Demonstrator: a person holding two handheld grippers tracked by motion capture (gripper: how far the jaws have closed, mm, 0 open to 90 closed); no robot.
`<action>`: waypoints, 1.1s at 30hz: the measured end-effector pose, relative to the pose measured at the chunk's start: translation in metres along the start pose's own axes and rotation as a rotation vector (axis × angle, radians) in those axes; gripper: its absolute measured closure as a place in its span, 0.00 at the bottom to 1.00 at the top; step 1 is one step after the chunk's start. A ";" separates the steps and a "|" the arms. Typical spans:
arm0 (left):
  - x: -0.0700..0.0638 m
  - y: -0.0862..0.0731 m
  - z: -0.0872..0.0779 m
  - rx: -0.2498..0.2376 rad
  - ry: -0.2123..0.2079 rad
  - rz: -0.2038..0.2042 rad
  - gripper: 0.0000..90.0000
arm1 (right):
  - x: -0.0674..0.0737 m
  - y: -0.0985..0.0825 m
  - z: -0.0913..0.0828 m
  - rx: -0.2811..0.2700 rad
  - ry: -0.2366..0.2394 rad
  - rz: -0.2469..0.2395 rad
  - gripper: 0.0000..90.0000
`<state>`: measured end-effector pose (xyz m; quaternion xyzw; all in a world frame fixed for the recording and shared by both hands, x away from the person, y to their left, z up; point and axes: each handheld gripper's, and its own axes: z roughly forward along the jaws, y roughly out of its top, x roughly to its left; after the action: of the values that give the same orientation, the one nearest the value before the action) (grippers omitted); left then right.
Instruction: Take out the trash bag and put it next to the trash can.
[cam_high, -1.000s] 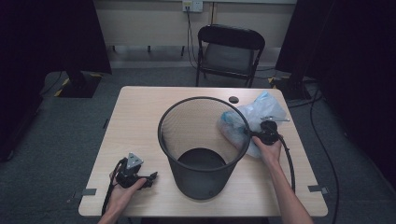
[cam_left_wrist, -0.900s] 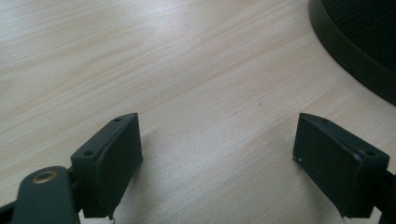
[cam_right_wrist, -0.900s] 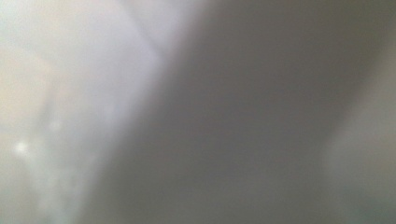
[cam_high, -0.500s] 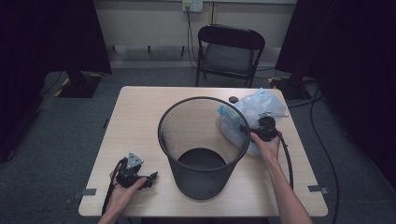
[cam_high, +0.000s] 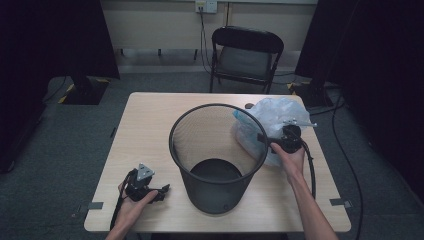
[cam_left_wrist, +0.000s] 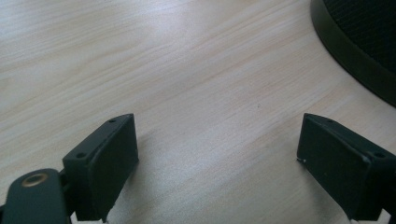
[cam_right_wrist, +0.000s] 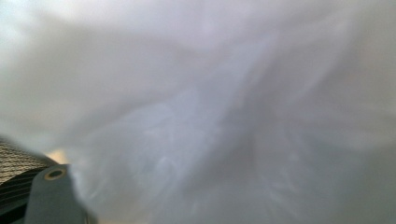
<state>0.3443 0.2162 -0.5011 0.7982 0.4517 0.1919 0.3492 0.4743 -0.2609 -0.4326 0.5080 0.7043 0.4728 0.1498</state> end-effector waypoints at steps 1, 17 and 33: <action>0.000 0.000 0.000 0.000 0.000 0.000 0.13 | 0.000 0.000 -0.002 0.001 0.004 0.000 0.19; 0.000 0.000 0.000 0.000 0.000 0.000 0.13 | 0.009 -0.003 -0.041 -0.020 0.025 -0.033 0.21; 0.000 0.000 0.000 0.000 0.002 -0.002 0.13 | 0.020 -0.011 -0.076 -0.064 0.046 -0.061 0.21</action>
<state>0.3442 0.2158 -0.5011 0.7975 0.4530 0.1922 0.3489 0.4071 -0.2833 -0.3976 0.4704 0.7070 0.5019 0.1641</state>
